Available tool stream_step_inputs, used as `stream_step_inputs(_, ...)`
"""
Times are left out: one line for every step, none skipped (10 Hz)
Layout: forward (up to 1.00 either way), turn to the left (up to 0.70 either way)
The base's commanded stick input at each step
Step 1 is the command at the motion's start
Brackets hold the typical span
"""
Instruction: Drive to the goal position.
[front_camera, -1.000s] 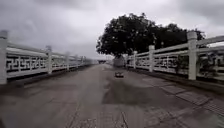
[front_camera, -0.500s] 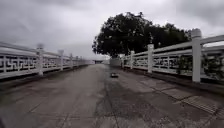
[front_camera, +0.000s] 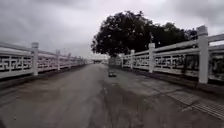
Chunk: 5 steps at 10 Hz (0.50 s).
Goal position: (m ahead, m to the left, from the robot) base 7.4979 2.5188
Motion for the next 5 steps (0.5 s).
stream_step_inputs(0.45,0.03)
stream_step_inputs(0.45,0.03)
stream_step_inputs(0.45,0.03)
stream_step_inputs(0.45,0.03)
stream_step_inputs(0.45,0.03)
